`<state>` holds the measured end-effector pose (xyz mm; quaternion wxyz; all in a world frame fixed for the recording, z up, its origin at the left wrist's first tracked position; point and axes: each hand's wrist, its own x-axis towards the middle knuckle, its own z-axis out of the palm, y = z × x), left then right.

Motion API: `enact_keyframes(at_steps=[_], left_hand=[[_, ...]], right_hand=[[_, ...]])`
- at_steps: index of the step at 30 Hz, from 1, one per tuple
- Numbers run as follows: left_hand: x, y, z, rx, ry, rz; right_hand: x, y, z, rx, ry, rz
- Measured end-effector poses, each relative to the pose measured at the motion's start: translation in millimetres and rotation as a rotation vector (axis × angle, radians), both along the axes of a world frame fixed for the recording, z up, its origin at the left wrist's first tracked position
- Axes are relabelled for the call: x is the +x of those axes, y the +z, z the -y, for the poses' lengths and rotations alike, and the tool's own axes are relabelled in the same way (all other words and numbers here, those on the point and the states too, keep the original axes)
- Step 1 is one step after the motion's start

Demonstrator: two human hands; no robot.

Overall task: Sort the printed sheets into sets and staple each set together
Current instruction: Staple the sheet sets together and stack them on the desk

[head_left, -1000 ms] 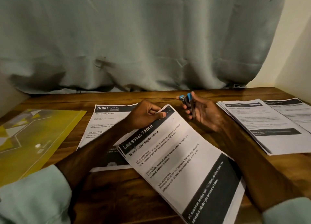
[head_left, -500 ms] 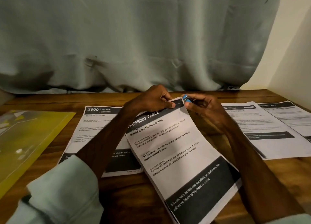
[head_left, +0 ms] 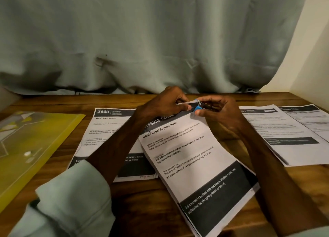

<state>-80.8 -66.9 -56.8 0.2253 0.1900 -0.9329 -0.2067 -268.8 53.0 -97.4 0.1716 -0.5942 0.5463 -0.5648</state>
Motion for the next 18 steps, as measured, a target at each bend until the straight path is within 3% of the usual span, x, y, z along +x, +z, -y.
enact_keyframes(at_steps=[6,13,18], left_hand=[[1.9,1.6,-3.3,0.232,0.025,-0.03],[1.7,7.3,-7.5,0.445,-0.002,-0.055],[1.5,9.1,-7.4,0.437,-0.006,-0.035]], right_hand=[[-1.2,5.2,-2.7,0.012,-0.008,-0.051],[-0.4,9.0,-8.9,0.018,0.099,0.071],[0.2,8.0,-9.3,0.026,0.132,0.112]])
